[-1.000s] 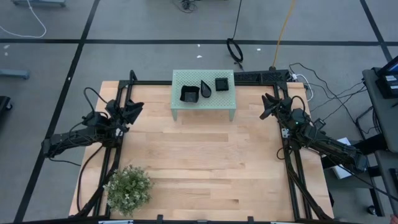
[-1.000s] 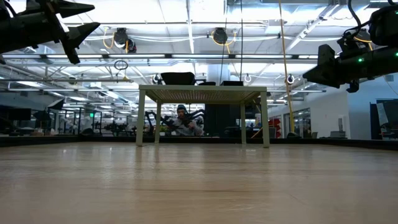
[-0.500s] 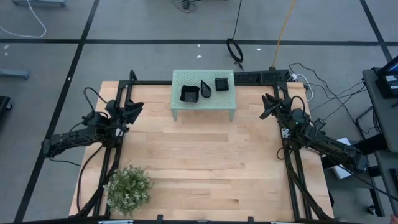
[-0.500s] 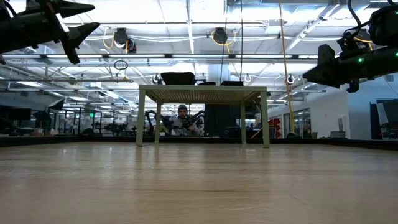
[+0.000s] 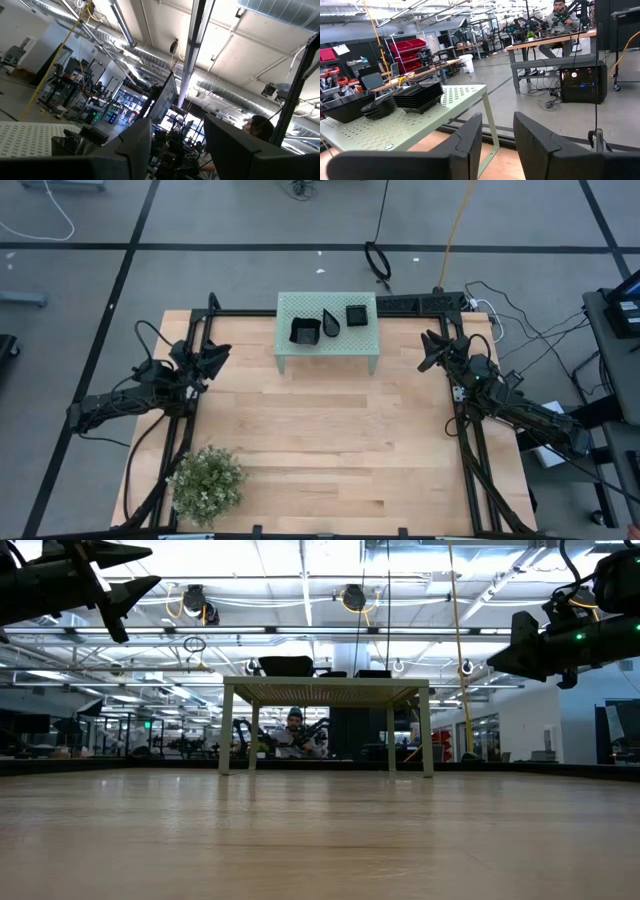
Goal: Pick & Place Mini shaped plates
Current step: Return to Home Position
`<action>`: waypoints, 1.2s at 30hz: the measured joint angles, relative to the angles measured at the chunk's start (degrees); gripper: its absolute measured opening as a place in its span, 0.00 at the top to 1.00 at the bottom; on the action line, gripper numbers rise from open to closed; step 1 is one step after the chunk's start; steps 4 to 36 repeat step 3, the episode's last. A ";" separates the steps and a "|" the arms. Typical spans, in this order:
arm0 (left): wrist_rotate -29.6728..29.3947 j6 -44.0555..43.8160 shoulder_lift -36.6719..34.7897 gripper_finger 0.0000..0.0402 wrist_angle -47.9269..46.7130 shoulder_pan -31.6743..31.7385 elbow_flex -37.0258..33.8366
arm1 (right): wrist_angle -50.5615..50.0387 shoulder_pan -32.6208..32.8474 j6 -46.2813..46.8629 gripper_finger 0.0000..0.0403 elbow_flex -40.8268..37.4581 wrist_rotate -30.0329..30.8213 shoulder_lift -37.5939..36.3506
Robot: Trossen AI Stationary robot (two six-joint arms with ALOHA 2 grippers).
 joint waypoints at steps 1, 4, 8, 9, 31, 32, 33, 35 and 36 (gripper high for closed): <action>0.01 0.00 -0.02 0.54 0.00 0.00 0.00 | 0.01 -0.01 0.01 0.75 0.00 0.00 0.02; 0.01 0.00 -0.02 0.54 0.00 0.01 0.00 | 0.02 0.00 0.00 0.75 0.00 0.00 0.00; 0.01 0.00 -0.02 0.54 0.00 0.01 0.00 | 0.02 0.00 0.00 0.75 0.00 0.00 0.00; 0.01 0.00 -0.02 0.54 0.00 0.01 0.00 | 0.02 0.00 0.00 0.75 0.00 0.00 0.00; 0.01 0.00 -0.02 0.54 0.00 0.01 0.00 | 0.02 0.00 0.00 0.75 0.00 0.00 0.00; 0.01 0.00 -0.02 0.54 0.00 0.01 0.00 | 0.02 0.00 0.00 0.75 0.00 0.00 0.00; 0.01 0.00 -0.02 0.54 0.00 0.01 0.00 | 0.02 0.00 0.00 0.75 0.00 0.00 0.00; 0.01 0.00 -0.02 0.54 0.00 0.01 0.00 | 0.02 0.00 0.00 0.75 0.00 0.00 0.00; 0.01 0.00 -0.02 0.54 0.00 0.01 0.00 | 0.02 0.00 0.00 0.75 0.00 0.00 0.00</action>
